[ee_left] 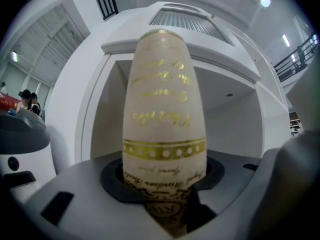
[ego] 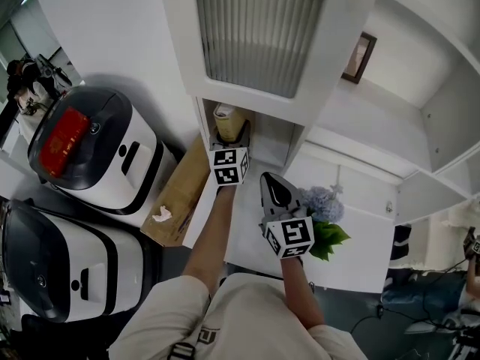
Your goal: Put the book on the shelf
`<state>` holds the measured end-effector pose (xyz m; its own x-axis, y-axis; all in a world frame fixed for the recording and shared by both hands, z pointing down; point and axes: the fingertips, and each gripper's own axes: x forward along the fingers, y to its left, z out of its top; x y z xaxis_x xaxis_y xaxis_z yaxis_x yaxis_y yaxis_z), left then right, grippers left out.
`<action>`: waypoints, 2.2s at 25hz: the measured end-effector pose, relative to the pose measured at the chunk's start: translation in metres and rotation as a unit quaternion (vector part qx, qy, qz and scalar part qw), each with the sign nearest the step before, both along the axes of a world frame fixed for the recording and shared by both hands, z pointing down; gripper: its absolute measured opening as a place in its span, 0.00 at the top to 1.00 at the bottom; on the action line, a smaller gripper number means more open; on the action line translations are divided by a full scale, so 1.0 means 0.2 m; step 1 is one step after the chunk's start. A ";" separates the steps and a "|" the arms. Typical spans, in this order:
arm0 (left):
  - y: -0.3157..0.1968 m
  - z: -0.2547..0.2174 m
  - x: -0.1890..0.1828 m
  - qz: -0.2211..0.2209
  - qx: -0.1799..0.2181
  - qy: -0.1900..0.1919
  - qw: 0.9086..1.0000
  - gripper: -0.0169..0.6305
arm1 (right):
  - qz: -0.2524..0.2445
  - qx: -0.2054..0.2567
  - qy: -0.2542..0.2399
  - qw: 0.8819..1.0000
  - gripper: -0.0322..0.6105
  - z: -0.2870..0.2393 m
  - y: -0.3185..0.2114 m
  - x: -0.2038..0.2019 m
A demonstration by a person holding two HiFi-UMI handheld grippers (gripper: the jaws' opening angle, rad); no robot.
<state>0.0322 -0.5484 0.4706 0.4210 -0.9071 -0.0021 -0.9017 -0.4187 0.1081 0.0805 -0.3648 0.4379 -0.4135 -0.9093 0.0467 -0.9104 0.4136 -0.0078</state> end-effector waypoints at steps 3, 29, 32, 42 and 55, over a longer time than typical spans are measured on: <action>-0.05 0.00 0.03 0.004 -0.001 0.000 1.000 0.61 | 0.000 -0.003 -0.003 1.000 0.91 0.00 0.00 0.00; -0.35 0.01 0.07 -0.002 -0.068 0.142 0.988 0.61 | 0.012 -0.013 -0.016 1.000 0.91 0.00 0.00 0.08; -0.36 0.01 0.07 0.002 -0.067 0.146 0.987 0.61 | 0.010 -0.018 -0.010 1.000 0.91 0.02 0.00 0.07; -0.33 0.01 0.07 0.018 -0.072 0.122 0.990 0.48 | 0.016 -0.027 0.011 0.999 0.91 0.04 0.07 0.08; 0.01 0.04 -0.01 0.046 -0.076 0.100 0.991 0.48 | 0.021 -0.015 -0.012 1.000 0.91 -0.01 0.21 -0.03</action>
